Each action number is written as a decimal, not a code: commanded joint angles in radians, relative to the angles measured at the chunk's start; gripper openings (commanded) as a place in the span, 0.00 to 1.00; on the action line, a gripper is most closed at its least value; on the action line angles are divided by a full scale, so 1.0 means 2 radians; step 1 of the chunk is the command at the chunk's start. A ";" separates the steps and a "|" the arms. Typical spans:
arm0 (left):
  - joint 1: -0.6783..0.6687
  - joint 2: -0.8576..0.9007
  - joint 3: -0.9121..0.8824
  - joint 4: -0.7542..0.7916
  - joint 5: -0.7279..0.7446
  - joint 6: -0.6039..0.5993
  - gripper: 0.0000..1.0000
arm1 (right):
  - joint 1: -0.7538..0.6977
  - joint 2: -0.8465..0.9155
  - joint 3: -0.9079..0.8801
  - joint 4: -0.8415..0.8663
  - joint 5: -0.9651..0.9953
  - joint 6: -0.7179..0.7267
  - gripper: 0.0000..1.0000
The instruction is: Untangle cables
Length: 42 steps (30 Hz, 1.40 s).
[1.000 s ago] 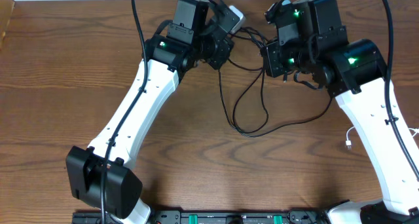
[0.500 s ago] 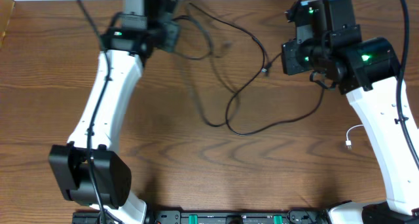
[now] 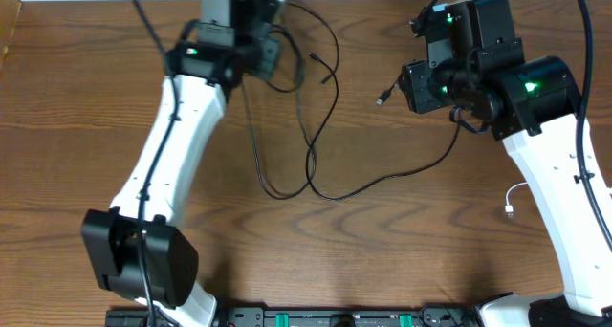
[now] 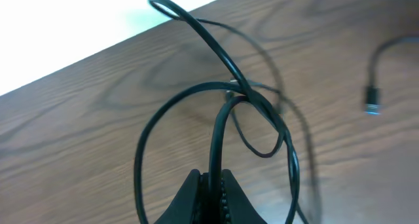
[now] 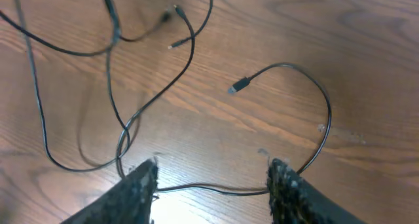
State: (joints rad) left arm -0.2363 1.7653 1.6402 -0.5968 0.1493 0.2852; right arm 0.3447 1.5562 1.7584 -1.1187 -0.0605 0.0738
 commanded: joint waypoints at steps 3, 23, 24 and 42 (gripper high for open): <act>-0.056 -0.016 0.000 0.000 0.002 0.009 0.08 | 0.002 0.030 0.006 0.004 -0.036 -0.010 0.59; -0.033 -0.101 0.000 0.006 0.212 0.004 0.07 | -0.027 0.132 0.006 0.071 -0.245 -0.169 0.54; -0.035 -0.103 0.000 0.006 0.218 0.004 0.07 | -0.027 0.135 0.006 0.072 -0.260 -0.179 0.54; -0.034 -0.109 0.000 0.006 0.221 0.003 0.07 | -0.015 0.140 0.006 0.104 -0.394 -0.221 0.52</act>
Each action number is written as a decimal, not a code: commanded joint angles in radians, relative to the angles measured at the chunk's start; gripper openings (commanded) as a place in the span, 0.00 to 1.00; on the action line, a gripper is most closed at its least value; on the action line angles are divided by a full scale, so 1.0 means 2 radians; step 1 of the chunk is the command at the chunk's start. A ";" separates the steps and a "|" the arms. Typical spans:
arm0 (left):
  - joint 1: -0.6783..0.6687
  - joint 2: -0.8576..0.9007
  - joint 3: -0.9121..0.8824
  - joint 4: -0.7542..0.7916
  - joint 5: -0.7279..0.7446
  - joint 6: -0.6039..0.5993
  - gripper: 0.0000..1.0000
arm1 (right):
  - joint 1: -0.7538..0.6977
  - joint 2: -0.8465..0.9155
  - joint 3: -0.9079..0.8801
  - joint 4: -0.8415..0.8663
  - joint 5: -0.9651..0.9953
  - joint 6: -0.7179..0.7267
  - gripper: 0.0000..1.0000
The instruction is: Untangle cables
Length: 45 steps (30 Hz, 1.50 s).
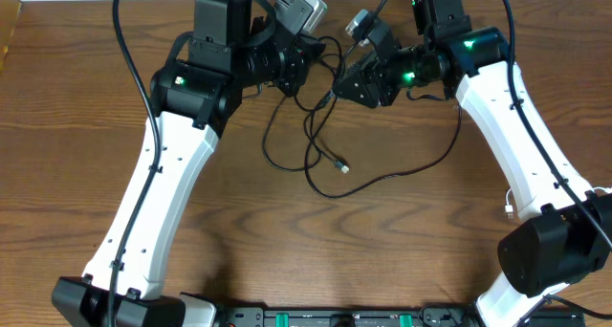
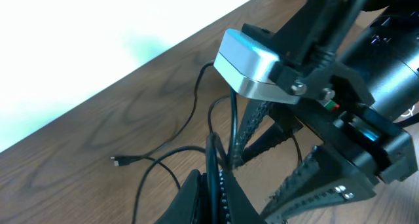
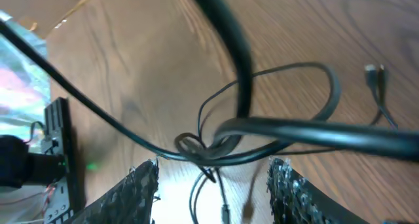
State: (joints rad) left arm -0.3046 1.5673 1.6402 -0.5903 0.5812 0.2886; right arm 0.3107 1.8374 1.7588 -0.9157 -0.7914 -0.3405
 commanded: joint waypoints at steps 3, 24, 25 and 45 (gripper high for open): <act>0.000 -0.010 0.000 0.002 0.005 0.001 0.08 | 0.002 0.000 0.006 0.004 -0.028 -0.014 0.52; 0.000 -0.013 0.000 0.004 0.007 0.001 0.07 | 0.031 0.001 0.006 0.024 0.038 0.015 0.88; 0.000 -0.014 0.000 0.004 0.007 0.001 0.07 | 0.035 0.001 0.006 0.025 0.044 0.015 0.87; 0.000 -0.024 0.000 0.004 0.007 0.001 0.07 | 0.051 0.014 0.006 0.048 0.153 0.079 0.01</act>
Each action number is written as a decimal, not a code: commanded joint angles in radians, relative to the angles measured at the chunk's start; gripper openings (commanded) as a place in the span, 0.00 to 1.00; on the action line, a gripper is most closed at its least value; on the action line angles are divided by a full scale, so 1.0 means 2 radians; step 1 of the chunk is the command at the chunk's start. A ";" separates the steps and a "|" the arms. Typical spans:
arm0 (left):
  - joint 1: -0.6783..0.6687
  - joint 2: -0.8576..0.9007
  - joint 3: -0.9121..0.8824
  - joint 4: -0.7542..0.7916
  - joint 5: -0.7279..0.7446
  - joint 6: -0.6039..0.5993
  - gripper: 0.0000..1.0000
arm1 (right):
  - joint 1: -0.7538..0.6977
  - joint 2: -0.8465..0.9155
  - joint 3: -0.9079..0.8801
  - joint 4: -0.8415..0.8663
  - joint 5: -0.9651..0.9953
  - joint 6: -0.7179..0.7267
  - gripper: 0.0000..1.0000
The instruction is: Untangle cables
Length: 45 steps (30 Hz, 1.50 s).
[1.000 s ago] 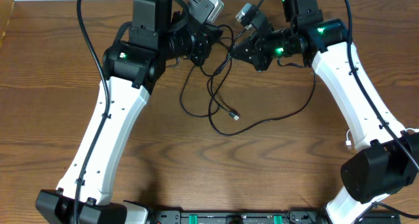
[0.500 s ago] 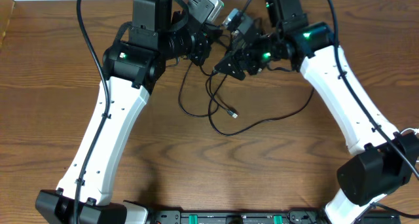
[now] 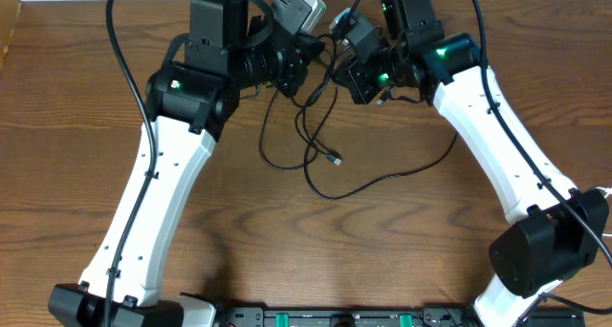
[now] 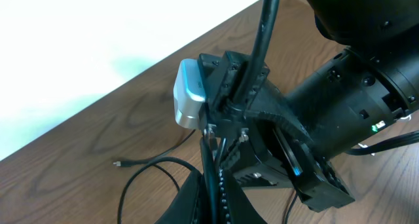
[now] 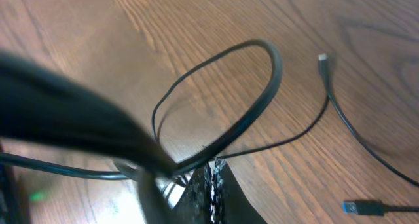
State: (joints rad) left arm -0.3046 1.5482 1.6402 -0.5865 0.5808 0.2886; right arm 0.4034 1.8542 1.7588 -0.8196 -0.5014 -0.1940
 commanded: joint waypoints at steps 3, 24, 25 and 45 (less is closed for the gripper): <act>0.000 -0.014 0.000 0.002 0.006 0.001 0.08 | 0.005 0.005 0.006 -0.003 -0.003 0.000 0.41; 0.000 -0.013 0.000 0.000 -0.020 0.004 0.08 | -0.042 -0.033 0.006 0.006 -0.028 0.012 0.64; 0.000 -0.013 0.000 0.000 -0.021 0.005 0.07 | -0.044 -0.036 0.006 0.003 -0.028 0.012 0.65; 0.000 -0.013 0.000 -0.002 -0.027 0.012 0.07 | -0.047 -0.089 0.006 -0.039 0.134 -0.022 0.79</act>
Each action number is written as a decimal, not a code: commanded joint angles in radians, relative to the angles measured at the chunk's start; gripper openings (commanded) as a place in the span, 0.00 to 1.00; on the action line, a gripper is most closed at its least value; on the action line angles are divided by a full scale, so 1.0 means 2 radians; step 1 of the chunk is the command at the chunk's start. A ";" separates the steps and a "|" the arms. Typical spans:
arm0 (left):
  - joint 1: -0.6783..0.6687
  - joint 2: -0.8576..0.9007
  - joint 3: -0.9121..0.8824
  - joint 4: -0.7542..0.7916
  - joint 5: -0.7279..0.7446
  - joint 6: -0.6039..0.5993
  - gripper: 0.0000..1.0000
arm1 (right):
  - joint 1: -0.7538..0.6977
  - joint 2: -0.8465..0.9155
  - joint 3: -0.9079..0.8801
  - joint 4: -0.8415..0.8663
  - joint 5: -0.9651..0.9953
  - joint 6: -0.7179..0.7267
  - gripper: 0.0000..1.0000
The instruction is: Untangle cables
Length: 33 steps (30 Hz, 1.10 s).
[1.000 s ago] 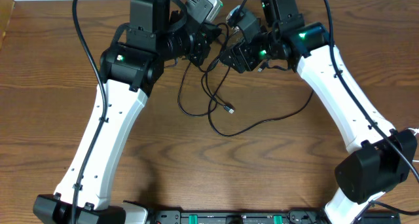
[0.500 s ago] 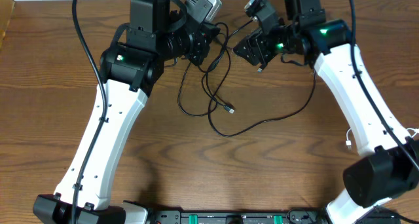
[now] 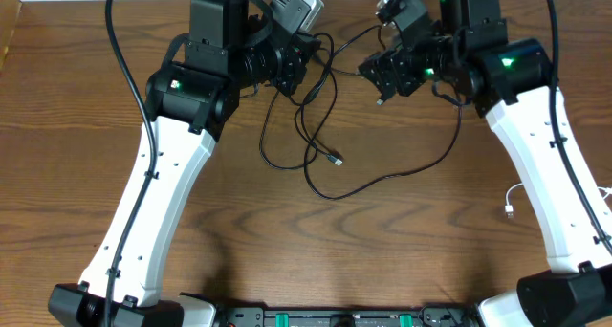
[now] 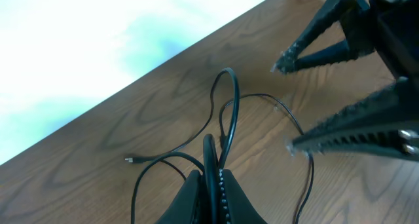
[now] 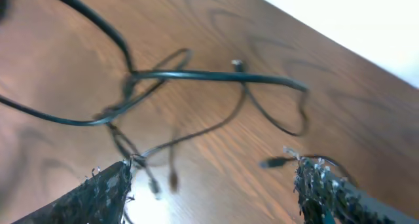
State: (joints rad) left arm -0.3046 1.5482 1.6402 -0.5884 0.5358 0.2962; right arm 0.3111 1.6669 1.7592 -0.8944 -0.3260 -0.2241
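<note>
A tangle of thin black cables (image 3: 308,145) lies in loops at the middle back of the wooden table (image 3: 115,174), one plug end (image 3: 336,161) pointing right. My left gripper (image 3: 304,71) is raised above the back of the tangle, shut on a black cable strand (image 4: 226,106) that rises between its fingers (image 4: 196,191). My right gripper (image 3: 376,78) stands wide open a little to its right, nothing between its fingers (image 5: 108,188). The right wrist view shows the lifted cable (image 5: 196,74) stretched ahead of it. The right fingers (image 4: 327,37) also show in the left wrist view.
One long black strand (image 3: 435,160) runs from the tangle out to the right. A white cable end (image 3: 510,208) lies by the right arm's base. The table's back edge (image 4: 131,86) runs just behind both grippers.
My right gripper, then shut on the cable right beside the left gripper, is now open and has drawn off to the right. The left gripper holds the cable as before.
First my left gripper held a cable strand at the back left while the right hung open far to the right. Then the right stood open at the left gripper, then shut on the cable there. Now it has let go and moved away.
</note>
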 commanded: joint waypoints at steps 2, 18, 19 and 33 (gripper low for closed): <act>0.000 -0.013 0.000 -0.001 -0.004 0.008 0.08 | -0.003 0.012 0.006 0.004 0.049 0.004 0.78; 0.000 -0.013 0.000 -0.005 0.017 0.009 0.07 | -0.009 0.047 0.006 0.072 0.055 0.003 0.84; 0.000 -0.013 0.000 -0.005 0.017 0.009 0.07 | -0.009 0.054 0.006 0.071 0.055 0.003 0.84; 0.000 -0.013 0.000 -0.006 0.062 0.009 0.08 | -0.008 0.098 0.006 0.140 0.048 0.003 0.86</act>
State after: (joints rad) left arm -0.3046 1.5482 1.6402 -0.5999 0.6182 0.2962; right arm 0.2966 1.8618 1.7588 -0.6262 -0.2234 -0.2157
